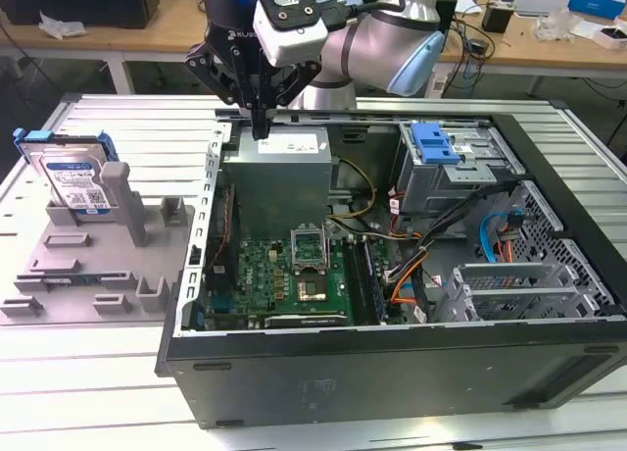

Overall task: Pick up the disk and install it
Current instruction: 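Reach for the disk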

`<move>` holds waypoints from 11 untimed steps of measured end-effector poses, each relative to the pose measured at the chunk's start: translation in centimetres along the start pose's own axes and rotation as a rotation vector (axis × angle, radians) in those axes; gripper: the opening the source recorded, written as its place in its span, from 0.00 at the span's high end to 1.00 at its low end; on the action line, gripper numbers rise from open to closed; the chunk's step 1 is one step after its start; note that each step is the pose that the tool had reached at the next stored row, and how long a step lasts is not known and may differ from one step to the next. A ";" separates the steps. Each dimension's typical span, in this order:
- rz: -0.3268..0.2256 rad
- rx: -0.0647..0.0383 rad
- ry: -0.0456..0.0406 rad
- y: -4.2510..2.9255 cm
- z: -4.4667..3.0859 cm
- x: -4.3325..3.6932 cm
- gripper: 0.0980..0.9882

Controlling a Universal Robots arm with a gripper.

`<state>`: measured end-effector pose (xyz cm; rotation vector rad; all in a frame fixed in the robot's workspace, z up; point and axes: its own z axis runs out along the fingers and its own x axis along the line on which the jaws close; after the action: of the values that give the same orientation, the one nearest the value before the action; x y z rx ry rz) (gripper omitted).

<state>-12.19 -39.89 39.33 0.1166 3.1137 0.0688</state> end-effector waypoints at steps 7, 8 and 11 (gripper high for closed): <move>0.000 0.000 0.0000 0.63 0.24 2.43 0.99; 0.000 0.000 0.0000 0.83 0.33 3.06 0.99; 0.000 0.000 -0.0001 1.40 0.58 4.89 0.99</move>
<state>-16.94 -38.10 38.70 0.1173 3.1136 0.0689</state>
